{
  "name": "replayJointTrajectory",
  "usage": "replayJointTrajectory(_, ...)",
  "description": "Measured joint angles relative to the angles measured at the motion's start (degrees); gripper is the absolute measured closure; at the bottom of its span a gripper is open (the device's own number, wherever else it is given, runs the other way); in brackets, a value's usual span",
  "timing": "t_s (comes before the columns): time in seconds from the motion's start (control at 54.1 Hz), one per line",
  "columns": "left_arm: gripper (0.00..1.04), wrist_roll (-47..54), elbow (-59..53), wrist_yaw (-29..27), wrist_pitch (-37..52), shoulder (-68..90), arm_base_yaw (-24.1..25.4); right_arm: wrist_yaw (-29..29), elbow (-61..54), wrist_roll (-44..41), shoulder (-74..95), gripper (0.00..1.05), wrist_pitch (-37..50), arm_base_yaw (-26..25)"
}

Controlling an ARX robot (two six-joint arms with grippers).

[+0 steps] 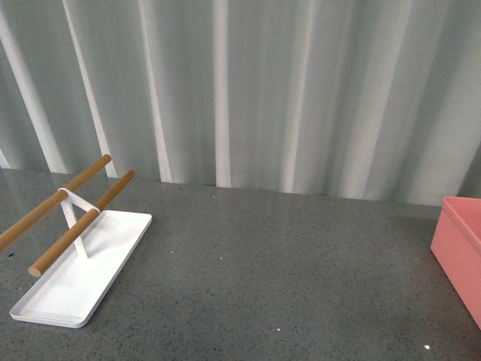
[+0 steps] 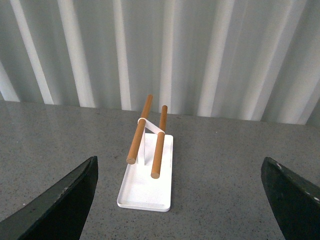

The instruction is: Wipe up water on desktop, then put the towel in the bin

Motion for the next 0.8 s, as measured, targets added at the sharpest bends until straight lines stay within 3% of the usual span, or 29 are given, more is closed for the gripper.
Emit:
replayJointTrajectory(0.074,0.07,0.0,0.0,0.0,0.0,0.0,-0.02,1.27,-1.14,0.07,-2.32,1.01,-1.16,1.16)
replayJointTrajectory(0.167,0.07,0.0,0.0,0.0,0.0,0.0,0.0,2.29,-2.1,0.15,-4.5,1.01,-2.49,2.21)
replayJointTrajectory(0.241,0.07,-0.02,0.0,0.0,0.0,0.0,-0.02,7.45,-2.8,0.17,-6.91,1.01,-4.09,6.14)
replayJointTrajectory(0.315,0.07,-0.02,0.0,0.0,0.0,0.0,-0.02,7.69,-3.45,0.17,-9.05,1.01,-5.4,8.09)
replayJointTrajectory(0.796,0.07,0.0,0.0,0.0,0.0,0.0,-0.02,8.15,-5.42,0.2,-18.62,1.01,-11.21,8.31)
